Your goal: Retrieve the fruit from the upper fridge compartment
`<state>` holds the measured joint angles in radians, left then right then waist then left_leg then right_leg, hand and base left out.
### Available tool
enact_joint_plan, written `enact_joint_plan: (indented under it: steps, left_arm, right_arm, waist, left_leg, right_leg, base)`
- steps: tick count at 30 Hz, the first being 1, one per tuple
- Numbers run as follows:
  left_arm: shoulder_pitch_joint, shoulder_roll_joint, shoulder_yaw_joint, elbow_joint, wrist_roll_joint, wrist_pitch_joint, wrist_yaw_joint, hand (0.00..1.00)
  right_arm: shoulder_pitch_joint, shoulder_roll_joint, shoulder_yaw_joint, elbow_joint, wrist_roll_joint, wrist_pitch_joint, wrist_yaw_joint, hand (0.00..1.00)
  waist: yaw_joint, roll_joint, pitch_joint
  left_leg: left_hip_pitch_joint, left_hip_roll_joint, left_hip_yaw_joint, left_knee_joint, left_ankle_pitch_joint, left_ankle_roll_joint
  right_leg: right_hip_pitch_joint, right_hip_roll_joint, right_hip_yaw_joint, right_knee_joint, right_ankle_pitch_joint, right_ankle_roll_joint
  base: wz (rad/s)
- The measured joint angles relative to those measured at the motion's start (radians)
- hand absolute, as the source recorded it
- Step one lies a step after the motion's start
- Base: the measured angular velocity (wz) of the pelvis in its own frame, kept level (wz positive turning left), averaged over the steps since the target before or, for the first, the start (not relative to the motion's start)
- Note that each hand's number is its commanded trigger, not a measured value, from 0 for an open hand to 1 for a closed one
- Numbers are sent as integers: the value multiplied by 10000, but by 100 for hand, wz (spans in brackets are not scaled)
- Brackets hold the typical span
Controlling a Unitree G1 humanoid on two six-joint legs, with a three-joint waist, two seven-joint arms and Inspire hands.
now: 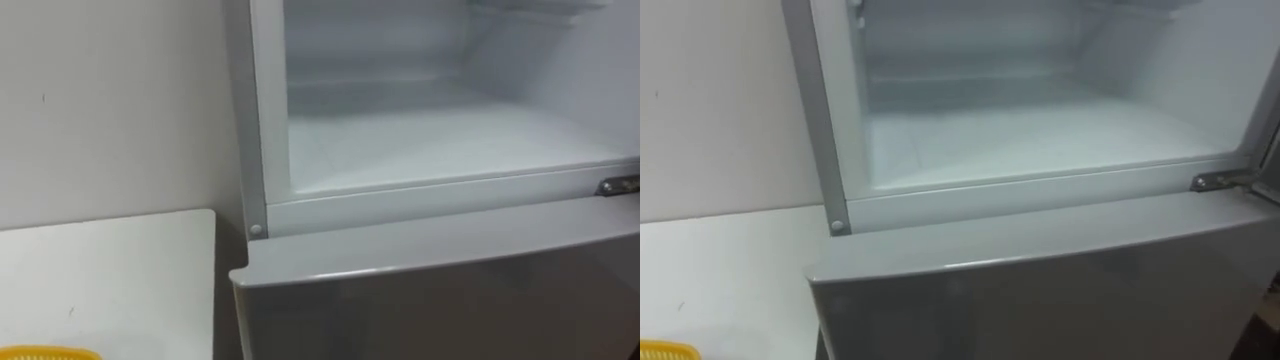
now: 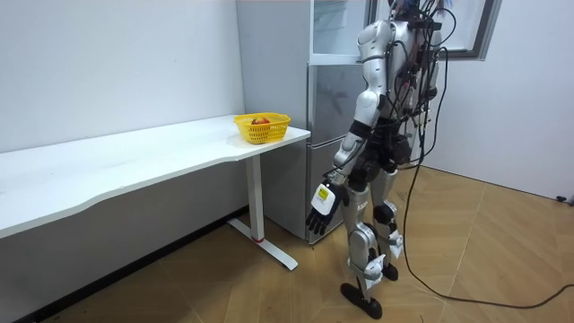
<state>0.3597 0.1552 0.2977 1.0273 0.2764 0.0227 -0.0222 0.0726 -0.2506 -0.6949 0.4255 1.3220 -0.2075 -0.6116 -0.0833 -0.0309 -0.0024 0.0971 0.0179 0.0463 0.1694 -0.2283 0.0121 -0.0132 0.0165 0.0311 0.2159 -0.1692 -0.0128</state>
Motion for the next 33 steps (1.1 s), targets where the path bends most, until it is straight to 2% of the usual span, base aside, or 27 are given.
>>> enact_joint_plan:
  steps: [3,7,21,28,33]
  left_arm:
    - [36,60,49,22,0,-2,-33,0]
    - [68,61,46,107,-2,-2,-71,0]
    - [75,146,177,-124,10,15,-112,0]
    - [86,176,176,-162,9,209,-98,0]
    - [102,218,175,-172,-51,208,-89,0]
  right_arm:
    - [-290,-337,-165,38,147,-1,8,0]
    - [-898,-433,-466,39,269,-24,37,0]
    - [-1185,-815,-1144,393,552,35,231,0]
    - [-1799,-1689,-1144,392,531,341,258,0]
    - [-2054,-2132,-1145,400,546,343,255,0]
  waist:
    - [-87,-109,1]
    - [-215,-189,10]
    - [-276,-195,3]
    - [-316,-328,30]
    - [-321,-471,34]
  left_leg:
    - [-5,-2,-28,22,0,0]
    - [-13,1,-63,27,1,-2]
    - [-141,-2,-67,2,1,-2]
    - [20,-4,-69,-21,1,-2]
    - [9,-3,-70,6,1,-2]
  right_leg:
    - [10,-8,-37,57,-46,-11]
    - [25,-13,-76,49,-46,-13]
    - [-1,-20,-110,66,-37,-19]
    - [146,-19,-106,18,-59,-12]
    - [147,-20,-108,19,-61,-13]
  base:
    - [4]
    - [3]
    - [0]
    - [1]
    - [0]
